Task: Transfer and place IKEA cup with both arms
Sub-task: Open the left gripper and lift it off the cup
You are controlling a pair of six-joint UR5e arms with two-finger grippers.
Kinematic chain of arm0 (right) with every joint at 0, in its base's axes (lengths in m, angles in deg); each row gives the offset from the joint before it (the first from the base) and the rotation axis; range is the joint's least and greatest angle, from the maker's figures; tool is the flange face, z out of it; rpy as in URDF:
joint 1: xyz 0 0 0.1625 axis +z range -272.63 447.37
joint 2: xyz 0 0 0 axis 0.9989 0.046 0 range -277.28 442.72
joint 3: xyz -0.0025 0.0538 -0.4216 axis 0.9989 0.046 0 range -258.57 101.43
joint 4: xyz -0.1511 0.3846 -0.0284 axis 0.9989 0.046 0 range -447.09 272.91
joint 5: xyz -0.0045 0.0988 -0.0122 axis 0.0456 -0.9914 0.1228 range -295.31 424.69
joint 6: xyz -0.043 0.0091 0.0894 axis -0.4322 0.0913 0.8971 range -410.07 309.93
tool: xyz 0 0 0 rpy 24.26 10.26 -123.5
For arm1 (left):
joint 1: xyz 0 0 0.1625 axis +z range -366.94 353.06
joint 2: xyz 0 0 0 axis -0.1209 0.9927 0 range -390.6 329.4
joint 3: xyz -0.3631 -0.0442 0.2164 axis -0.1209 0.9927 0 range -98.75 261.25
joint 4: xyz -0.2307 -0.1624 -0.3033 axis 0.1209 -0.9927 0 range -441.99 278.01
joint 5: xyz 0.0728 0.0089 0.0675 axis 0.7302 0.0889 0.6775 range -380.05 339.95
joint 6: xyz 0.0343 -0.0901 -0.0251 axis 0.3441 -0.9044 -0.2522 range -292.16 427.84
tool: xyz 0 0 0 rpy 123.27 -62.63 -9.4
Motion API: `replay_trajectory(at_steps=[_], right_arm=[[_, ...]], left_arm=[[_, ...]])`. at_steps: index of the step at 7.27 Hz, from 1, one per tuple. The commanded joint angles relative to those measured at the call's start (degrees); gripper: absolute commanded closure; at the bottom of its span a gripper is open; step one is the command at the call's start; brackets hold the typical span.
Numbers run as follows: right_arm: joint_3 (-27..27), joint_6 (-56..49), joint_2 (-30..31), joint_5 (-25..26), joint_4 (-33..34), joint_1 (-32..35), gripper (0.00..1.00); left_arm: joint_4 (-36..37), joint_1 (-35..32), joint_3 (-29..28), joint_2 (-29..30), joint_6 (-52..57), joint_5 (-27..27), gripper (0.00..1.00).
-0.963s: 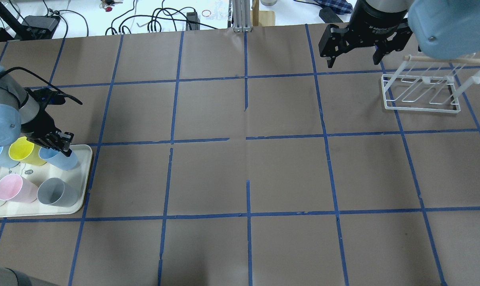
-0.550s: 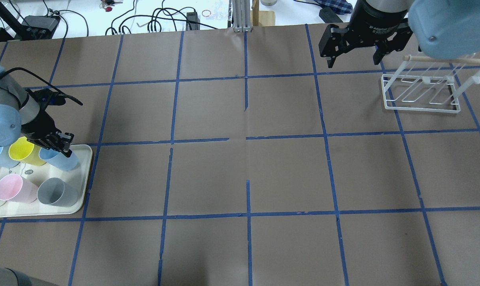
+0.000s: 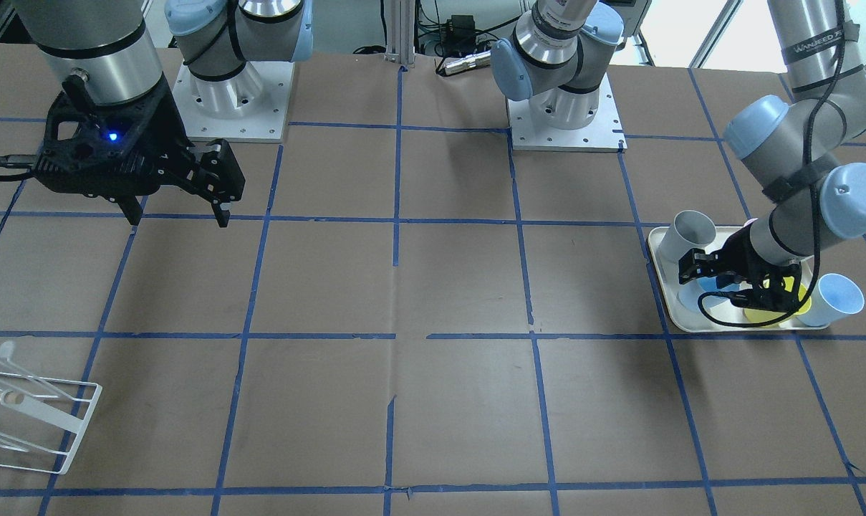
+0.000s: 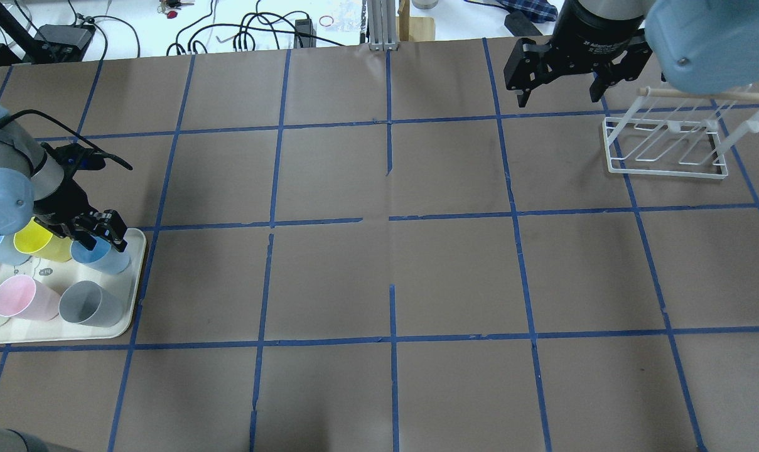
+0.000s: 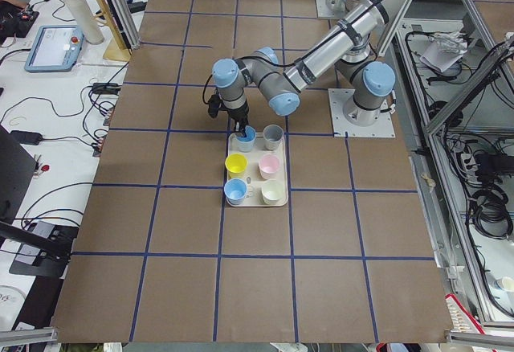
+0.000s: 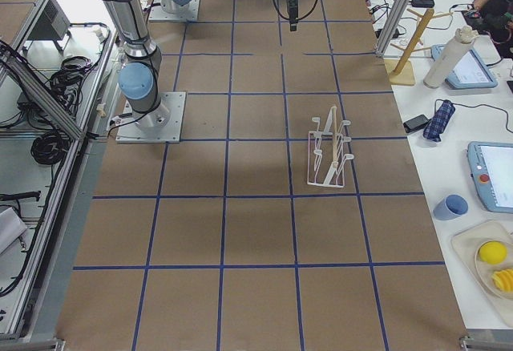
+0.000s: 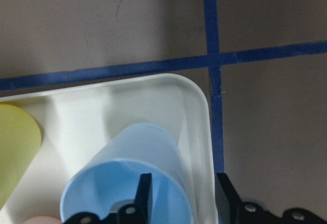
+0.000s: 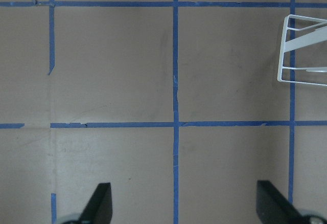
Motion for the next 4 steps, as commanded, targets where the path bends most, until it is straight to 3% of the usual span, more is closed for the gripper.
replay_trajectory(at_steps=[1, 3, 4], right_arm=[[0.06, 0.0, 0.06, -0.07, 0.06, 0.0, 0.0], [0.14, 0.09, 0.06, -0.07, 0.06, 0.0, 0.0], [0.14, 0.0, 0.06, -0.07, -0.03, 0.0, 0.0]], left_arm=[[-7.41, -0.15, -3.98, -3.07, -0.4, -0.03, 0.04], [-24.14, -1.2, -14.58, -6.85, -7.29, -0.46, 0.0], [-29.11, -3.03, -19.17, -7.56, -13.26, -4.38, 0.0]])
